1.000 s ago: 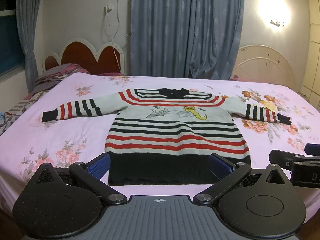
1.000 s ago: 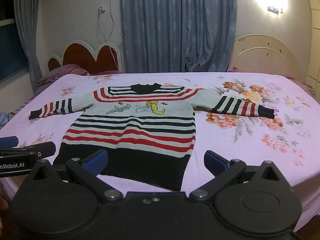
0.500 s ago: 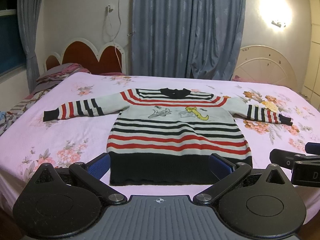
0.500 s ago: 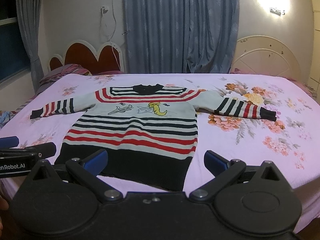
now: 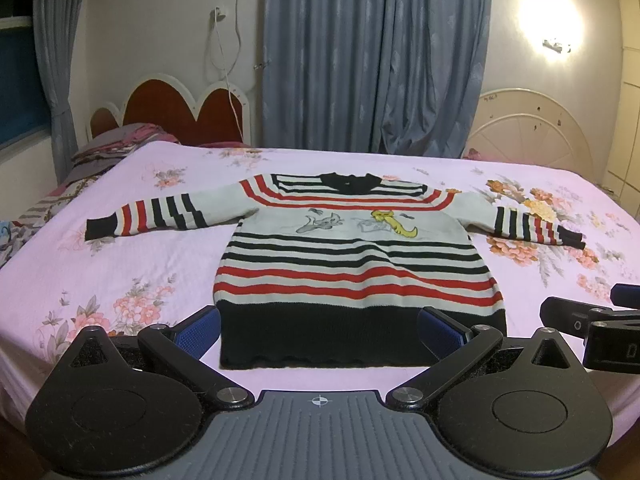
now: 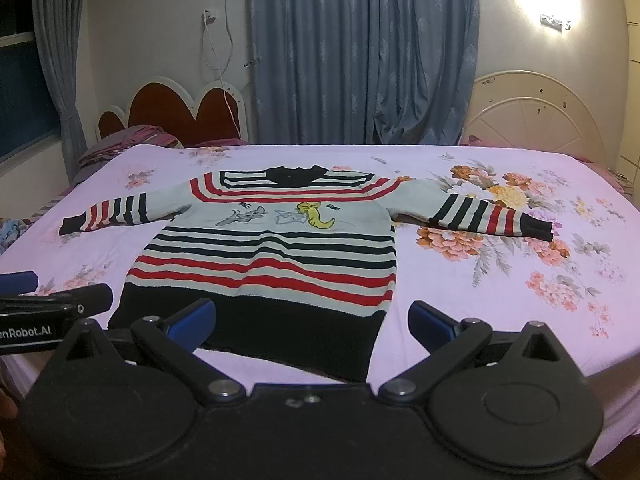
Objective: Fold small clothes
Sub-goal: 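Move the right gripper to the sleeve cuff and grasp it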
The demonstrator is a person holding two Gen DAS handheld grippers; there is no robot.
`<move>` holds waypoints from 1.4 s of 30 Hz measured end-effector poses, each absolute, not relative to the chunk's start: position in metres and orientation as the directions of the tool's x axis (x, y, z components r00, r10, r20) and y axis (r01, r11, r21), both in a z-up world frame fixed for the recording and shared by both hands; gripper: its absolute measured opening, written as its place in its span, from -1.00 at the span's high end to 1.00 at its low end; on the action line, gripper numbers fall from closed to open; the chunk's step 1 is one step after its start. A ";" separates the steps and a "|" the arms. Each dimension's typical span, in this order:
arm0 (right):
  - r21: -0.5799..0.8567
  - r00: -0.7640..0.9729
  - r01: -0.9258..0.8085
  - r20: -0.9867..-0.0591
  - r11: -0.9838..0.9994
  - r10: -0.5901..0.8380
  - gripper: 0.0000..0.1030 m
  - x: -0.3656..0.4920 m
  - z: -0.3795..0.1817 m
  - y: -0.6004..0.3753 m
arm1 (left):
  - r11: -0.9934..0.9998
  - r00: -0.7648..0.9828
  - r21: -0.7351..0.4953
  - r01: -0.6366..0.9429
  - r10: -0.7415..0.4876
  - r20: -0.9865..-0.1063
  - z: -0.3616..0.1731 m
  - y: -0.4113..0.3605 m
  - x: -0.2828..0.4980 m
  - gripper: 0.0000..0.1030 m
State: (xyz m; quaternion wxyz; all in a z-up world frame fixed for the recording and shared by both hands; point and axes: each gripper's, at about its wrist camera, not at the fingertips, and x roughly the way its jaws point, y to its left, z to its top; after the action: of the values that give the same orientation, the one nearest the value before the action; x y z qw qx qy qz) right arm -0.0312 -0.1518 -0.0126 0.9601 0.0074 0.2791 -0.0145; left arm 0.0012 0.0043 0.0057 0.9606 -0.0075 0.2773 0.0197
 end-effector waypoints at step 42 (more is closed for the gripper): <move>0.210 0.844 0.364 -0.487 0.907 -0.225 0.13 0.155 -0.021 -0.276 | 0.988 0.838 -0.115 0.103 -0.148 -0.524 -0.020 -0.016 0.262 -1.00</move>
State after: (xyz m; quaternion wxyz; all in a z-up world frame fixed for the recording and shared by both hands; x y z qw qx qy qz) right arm 0.1547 -0.2762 -0.0209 0.9485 0.1490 0.2325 -0.1551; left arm 0.2618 -0.0159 -0.0204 0.9579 -0.0409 0.2765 -0.0657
